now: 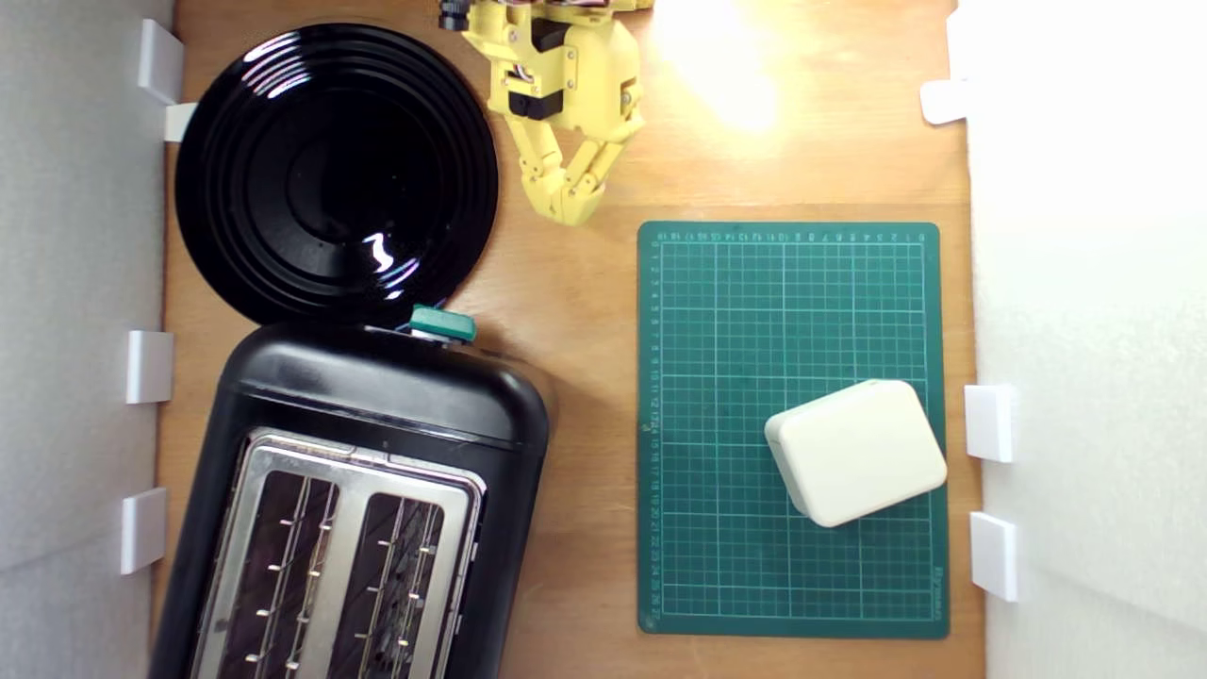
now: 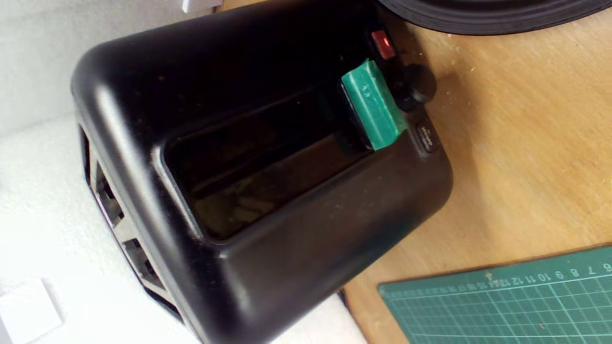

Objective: Start toaster

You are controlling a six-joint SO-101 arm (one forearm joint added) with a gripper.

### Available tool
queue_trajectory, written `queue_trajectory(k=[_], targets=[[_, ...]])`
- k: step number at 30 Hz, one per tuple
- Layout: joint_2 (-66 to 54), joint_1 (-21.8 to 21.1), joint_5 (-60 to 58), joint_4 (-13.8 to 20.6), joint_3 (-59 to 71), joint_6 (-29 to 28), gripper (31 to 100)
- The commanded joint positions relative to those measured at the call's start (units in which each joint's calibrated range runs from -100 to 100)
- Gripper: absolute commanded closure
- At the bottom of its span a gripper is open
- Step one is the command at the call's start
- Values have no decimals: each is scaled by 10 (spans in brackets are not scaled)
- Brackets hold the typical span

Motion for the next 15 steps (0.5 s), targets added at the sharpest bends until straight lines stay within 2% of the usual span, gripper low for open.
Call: queue_trajectory(k=[1,6,11,15], targets=[[-8,3,-24,2,7,-2,989],[-9,3,-75,1,71,2,989],[-9,7,-80,-64,76,22,989],[-9,9,-79,-76,75,31,989]])
